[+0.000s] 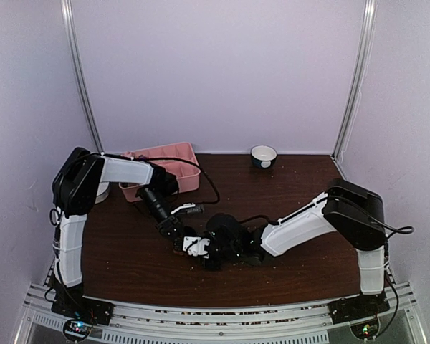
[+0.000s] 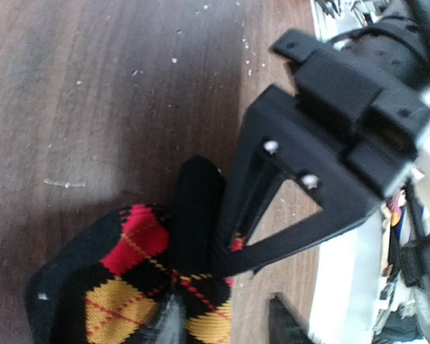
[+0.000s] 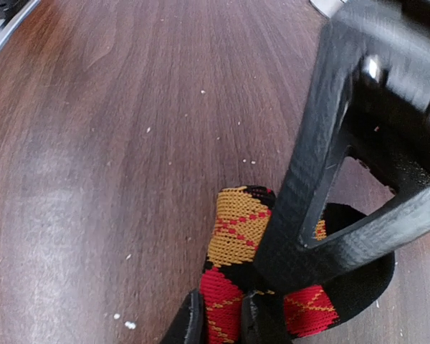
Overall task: Roll the socks
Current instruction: Roll the sock at the center of the board.
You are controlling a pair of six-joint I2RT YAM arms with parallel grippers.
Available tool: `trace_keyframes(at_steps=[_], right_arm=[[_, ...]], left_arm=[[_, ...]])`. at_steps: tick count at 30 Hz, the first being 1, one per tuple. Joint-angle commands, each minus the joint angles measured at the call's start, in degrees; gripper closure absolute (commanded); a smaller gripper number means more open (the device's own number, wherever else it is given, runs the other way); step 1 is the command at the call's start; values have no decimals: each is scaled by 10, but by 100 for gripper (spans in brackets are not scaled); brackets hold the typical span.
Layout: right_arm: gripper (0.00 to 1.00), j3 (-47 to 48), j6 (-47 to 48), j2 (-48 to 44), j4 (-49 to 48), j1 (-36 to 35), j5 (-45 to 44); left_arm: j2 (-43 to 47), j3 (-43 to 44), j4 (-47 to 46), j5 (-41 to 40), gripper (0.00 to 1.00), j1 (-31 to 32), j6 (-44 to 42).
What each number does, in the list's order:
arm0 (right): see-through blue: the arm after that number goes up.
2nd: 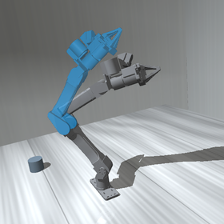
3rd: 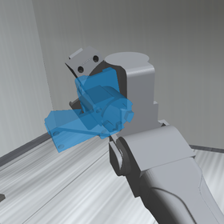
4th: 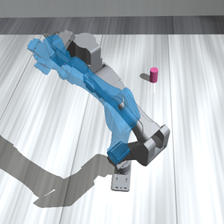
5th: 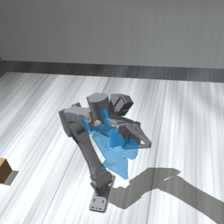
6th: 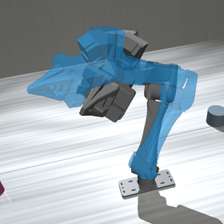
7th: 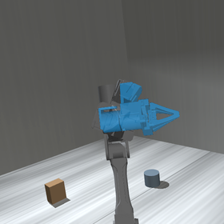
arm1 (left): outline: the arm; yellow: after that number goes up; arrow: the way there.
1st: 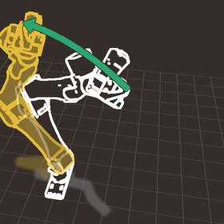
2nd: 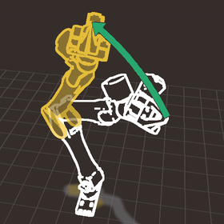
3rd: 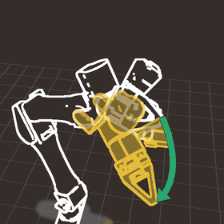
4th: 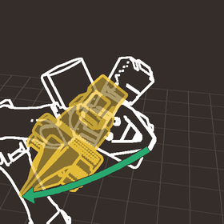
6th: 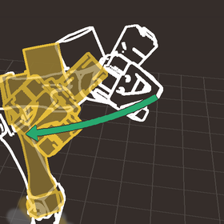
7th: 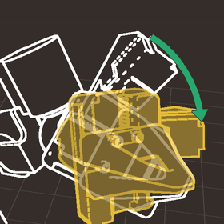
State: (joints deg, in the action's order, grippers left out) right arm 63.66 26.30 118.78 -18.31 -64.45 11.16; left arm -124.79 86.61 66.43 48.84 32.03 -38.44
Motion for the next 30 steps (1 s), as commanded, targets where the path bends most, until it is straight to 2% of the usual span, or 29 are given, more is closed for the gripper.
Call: trace_keyframes(at_steps=[1, 2, 3, 8, 13, 20, 23, 27, 30], right_arm=[[84, -2, -41, 64, 157, 12, 27], [86, 1, -46, 67, 164, 14, 35], [87, 2, -52, 68, 170, 16, 41], [93, 5, -102, 59, 199, 29, 77], [98, 21, -176, 50, 225, 46, 146], [100, 35, -294, 59, 245, 48, 225], [100, 4, -365, 47, 207, 47, 277], [100, -22, -454, 43, 157, 46, 301], [100, -2, -485, 54, 170, 47, 297]], left_arm=[[37, 5, 35, 16, 25, -13, -40], [44, 4, 35, 13, 5, -16, -39], [55, 2, 30, 9, 2, -20, -35], [139, -33, -42, -52, 2, -53, 0], [205, -67, -94, -121, 2, -57, 16], [177, -70, -109, -135, 2, -56, 29], [192, -90, -132, -148, 2, -57, 32], [285, -143, -211, -202, 2, -56, 50], [362, -182, -286, -271, 2, -61, 87]])
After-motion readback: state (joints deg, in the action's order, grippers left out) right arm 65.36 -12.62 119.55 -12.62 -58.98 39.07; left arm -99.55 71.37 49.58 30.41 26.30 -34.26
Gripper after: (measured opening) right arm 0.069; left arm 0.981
